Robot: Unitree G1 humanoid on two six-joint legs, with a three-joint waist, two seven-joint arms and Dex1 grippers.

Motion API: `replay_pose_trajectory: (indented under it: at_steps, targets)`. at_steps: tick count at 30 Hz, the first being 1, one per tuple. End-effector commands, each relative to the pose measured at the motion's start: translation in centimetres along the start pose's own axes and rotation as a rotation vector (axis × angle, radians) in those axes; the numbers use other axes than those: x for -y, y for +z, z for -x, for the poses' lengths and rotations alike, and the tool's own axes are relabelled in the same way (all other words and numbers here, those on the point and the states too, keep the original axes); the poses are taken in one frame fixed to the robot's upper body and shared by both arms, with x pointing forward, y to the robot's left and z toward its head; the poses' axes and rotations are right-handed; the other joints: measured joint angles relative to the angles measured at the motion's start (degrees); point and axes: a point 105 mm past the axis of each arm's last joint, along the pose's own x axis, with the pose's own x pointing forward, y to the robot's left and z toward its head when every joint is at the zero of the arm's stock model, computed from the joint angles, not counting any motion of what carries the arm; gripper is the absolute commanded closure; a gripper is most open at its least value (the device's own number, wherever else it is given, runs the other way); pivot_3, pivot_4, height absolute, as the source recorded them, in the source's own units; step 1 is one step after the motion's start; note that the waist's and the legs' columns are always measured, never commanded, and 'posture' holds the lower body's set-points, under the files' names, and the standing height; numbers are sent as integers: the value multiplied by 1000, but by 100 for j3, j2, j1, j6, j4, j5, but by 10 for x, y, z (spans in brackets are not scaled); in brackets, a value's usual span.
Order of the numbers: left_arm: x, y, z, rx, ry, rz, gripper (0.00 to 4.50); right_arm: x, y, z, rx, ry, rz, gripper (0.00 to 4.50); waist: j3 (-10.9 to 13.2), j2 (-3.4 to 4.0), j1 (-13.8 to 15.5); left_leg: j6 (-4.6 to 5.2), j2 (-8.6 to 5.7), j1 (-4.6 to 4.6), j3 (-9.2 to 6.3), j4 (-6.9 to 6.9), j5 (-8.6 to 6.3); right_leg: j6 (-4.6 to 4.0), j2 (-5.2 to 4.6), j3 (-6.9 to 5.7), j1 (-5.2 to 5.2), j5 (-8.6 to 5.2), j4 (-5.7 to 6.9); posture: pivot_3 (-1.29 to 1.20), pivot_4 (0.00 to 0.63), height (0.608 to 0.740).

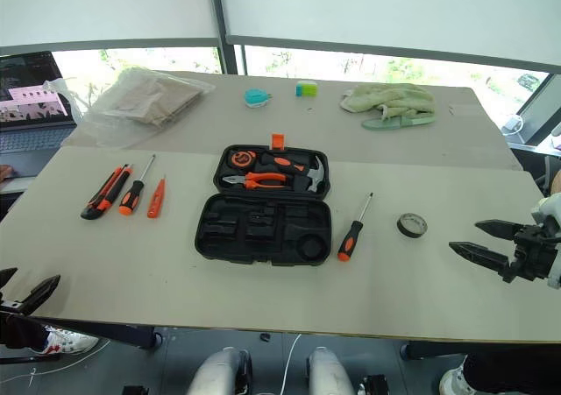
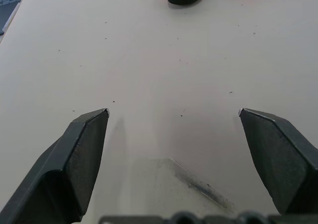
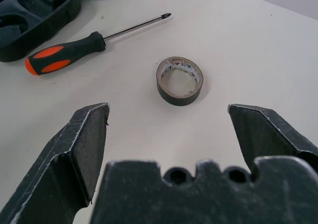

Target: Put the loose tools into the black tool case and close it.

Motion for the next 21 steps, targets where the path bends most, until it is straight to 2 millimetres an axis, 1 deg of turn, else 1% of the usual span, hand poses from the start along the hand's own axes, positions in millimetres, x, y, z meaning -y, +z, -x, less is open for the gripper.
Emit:
replay_pose_trajectory:
  at_steps: [1,4,7,9,10,12,13,15,17,20,21]
  targets:
    - [-5,16,1,35,20,-60,0,1,15,4,42,-3,47,56,0,0,0,0,0,0,0,0,0,0,0,0,0,0,0,0,150,740]
    - [-3,16,-7,27,26,-53,0,2,15,3,49,-12,51,56,0,0,1,0,0,0,0,0,0,0,0,0,0,0,0,0,150,740]
    - [0,19,-10,28,22,-43,0,2,17,4,52,-23,64,56,0,0,5,0,0,0,-2,0,0,0,0,-3,1,0,0,0,150,740]
    - [7,31,-16,51,1,-17,0,-2,25,4,65,-20,98,56,0,0,4,0,0,-3,-1,0,0,1,0,-3,0,0,0,0,150,740]
    - [14,41,-20,66,-19,-7,0,-7,33,3,78,-5,117,56,0,0,6,0,0,-5,-2,0,0,1,0,-4,-1,1,0,0,150,740]
    - [24,53,-26,76,-43,3,0,-14,42,0,99,16,138,56,0,0,12,-1,-1,-7,-4,1,1,2,0,-6,-2,1,6,0,150,740]
    - [29,58,-32,59,-52,-4,0,-22,50,-2,113,40,145,56,0,0,12,-1,-1,-7,-6,2,2,3,0,-6,-2,1,8,0,150,740]
    - [44,74,-47,33,-87,-30,0,-43,68,-10,139,108,187,56,0,1,12,-2,-1,-5,-9,2,3,3,3,-7,1,1,10,0,150,740]
    - [52,88,-59,9,-87,-63,0,-64,80,-16,158,177,222,56,0,1,13,-6,-2,-7,-14,3,5,3,6,-8,0,1,16,0,150,740]
    - [62,107,-83,-13,-73,24,0,-96,102,-24,212,272,274,56,0,-1,0,-6,-2,-10,-19,3,6,4,10,-9,2,1,15,0,150,740]
    - [66,111,-91,-18,-76,27,0,-104,107,-27,227,290,287,56,4,-3,6,-6,-2,-7,-20,3,5,5,10,-8,7,1,14,0,150,740]
